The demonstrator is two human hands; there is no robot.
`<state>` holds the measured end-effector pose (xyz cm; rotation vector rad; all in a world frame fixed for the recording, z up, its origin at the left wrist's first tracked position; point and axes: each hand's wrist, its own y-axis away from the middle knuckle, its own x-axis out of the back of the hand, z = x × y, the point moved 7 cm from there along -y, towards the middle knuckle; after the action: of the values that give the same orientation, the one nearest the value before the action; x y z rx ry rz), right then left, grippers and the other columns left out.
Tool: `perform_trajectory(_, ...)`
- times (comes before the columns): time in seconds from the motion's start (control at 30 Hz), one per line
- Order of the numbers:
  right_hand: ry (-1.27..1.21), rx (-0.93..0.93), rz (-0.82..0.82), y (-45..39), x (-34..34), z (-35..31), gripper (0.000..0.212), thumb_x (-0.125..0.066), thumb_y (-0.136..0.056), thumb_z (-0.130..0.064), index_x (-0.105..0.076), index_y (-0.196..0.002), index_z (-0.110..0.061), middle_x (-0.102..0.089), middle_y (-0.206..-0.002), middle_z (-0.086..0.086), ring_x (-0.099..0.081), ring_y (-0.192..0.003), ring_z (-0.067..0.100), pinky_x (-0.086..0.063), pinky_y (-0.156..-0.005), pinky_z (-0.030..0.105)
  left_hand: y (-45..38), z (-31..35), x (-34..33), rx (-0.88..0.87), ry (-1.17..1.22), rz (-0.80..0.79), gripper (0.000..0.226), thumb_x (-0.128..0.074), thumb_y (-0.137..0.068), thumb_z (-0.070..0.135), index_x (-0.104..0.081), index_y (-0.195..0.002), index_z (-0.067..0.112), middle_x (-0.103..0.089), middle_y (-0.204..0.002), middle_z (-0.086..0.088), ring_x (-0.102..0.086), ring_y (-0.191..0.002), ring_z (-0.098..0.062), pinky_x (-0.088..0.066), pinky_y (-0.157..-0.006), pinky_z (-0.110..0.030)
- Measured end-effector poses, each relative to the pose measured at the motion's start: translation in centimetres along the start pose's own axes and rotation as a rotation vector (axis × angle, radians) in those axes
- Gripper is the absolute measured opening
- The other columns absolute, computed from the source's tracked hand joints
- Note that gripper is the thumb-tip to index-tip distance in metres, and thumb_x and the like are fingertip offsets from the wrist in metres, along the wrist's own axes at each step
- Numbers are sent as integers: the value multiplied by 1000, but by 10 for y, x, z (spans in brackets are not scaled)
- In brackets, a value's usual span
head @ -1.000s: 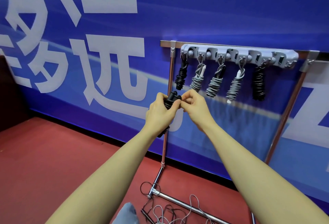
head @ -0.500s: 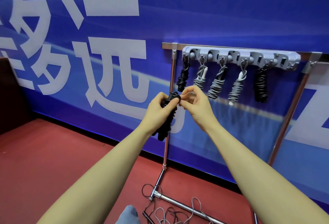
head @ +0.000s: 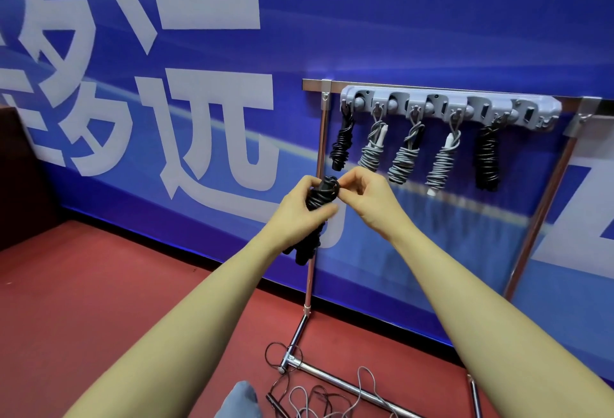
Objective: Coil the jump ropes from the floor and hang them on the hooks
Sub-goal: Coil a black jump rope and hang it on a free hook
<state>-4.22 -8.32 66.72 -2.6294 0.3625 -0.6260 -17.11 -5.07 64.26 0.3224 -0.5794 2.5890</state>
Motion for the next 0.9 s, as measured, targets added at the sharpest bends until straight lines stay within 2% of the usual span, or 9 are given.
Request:
perform_trajectory(0.1, 109, 2, -6, 2, -2, -1, 16, -62, -87, -7, -54, -77, -16, -43, -61, -8, -36, -51, 2, -32, -52, 13, -2, -4, 0, -9, -362, 86, 38, -69, -75, 27, -43, -102, 20, -58, -78, 6, -56, -69, -18, -48, -61, -32)
perform_trajectory(0.2, 220, 19, 22, 4, -3, -2, 15, -57, -84, -2, -50, -77, -13, -43, -63, -8, -36, -52, 4, -32, -51, 14, -5, 0, 0, 3, -689, 201, 36, -64, -77, 28, -36, -95, 15, -59, -81, 0, -54, -72, -27, -41, -54, -32)
perform_trajectory(0.37, 666, 144, 1, 3, -7, -10, 7, -51, -79, -7, -44, -80, -8, -49, -77, 3, -41, -69, 23, -31, -58, 36, -11, -4, 2, 74, -809, 167, 29, -57, -77, 18, -33, -93, 13, -57, -81, -8, -51, -69, -30, -36, -54, -30)
perform_trajectory(0.5, 902, 535, 130, 12, -9, -31, 4, -39, -66, -12, -40, -70, -11, -40, -64, 2, -29, -60, 23, -24, -55, 31, -16, -5, 2, 94, -839, 115, 31, -57, -76, 20, -34, -95, 14, -56, -82, -6, -50, -69, -29, -32, -50, -28)
perform_trajectory(0.53, 896, 565, 181, 13, -7, -32, 6, -37, -67, -13, -42, -70, -10, -42, -64, 3, -31, -59, 23, -25, -55, 31, -17, -4, 1, 87, -827, 101, 32, -57, -76, 21, -33, -96, 15, -56, -81, -5, -50, -70, -30, -31, -50, -28)
perform_trajectory(0.6, 768, 434, 242, 10, 2, -23, 4, -43, -73, -7, -46, -75, -7, -48, -71, 3, -39, -66, 24, -26, -57, 30, -18, -3, -3, 65, -769, 52, 35, -59, -75, 24, -32, -97, 19, -56, -80, -3, -51, -69, -29, -33, -52, -29)
perform_trajectory(0.7, 322, 152, 281, 5, 10, -7, 13, -46, -85, 0, -47, -87, -12, -47, -84, -7, -42, -78, 15, -34, -61, 28, -19, -3, -12, 79, -594, -12, 36, -59, -75, 24, -30, -96, 18, -52, -76, 0, -48, -63, -24, -35, -54, -30)
perform_trajectory(0.83, 58, 80, 340, 3, 10, -5, 15, -44, -93, -1, -54, -97, -12, -54, -100, 1, -51, -87, 13, -39, -70, 10, -25, 3, -17, 63, -474, -37, 37, -59, -74, 19, -25, -88, 19, -47, -73, -1, -44, -60, -23, -40, -57, -34)
perform_trajectory(0.9, 56, 79, 308, 1, 10, -6, 18, -44, -95, -4, -59, -96, -12, -62, -98, 1, -54, -82, 12, -40, -69, 11, -29, 7, -17, 61, -444, -29, 37, -60, -74, 15, -27, -89, 17, -46, -73, -1, -44, -61, -24, -41, -58, -35)
